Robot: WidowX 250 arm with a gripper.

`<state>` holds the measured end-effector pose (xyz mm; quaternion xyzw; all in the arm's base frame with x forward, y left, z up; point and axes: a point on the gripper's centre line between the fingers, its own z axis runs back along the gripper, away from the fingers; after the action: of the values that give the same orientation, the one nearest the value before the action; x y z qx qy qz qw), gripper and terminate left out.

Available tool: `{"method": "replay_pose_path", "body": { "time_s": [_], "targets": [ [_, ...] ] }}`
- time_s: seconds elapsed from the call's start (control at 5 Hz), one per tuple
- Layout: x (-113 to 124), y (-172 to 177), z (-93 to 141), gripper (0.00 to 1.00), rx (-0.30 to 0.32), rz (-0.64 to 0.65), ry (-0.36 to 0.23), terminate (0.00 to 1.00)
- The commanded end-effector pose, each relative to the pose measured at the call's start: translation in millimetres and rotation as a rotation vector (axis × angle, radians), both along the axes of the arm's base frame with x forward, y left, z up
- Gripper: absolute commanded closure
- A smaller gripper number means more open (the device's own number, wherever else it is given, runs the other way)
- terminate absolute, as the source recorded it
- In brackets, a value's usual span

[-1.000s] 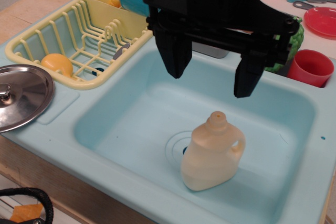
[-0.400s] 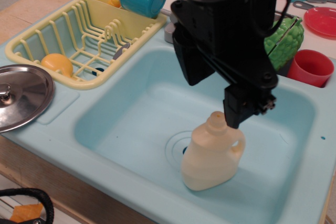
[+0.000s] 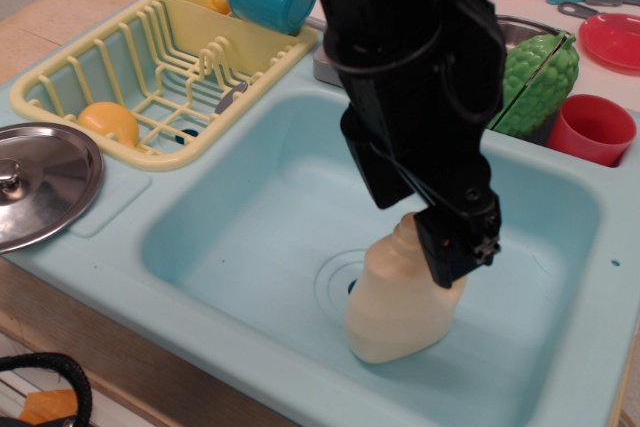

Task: Put detergent from sink into drying rack

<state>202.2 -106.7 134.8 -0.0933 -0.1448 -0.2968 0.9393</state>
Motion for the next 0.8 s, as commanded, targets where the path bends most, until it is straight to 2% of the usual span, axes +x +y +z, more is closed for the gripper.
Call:
{"method": "replay_pose_path", "body": {
  "time_s": [0.0,0.2,0.4,0.6],
  "targets": [
    [-7,4,-16,0.0,-0.07,0.04,0.042,0.0],
    [-6,5,-31,1.0,-0.112,0.048,0.032,0.0],
    [-6,4,-29,1.0,-0.107,0.056,0.036,0.0],
    [-4,5,-14,1.0,-0.068,0.067,0.032,0.0]
  ]
}}
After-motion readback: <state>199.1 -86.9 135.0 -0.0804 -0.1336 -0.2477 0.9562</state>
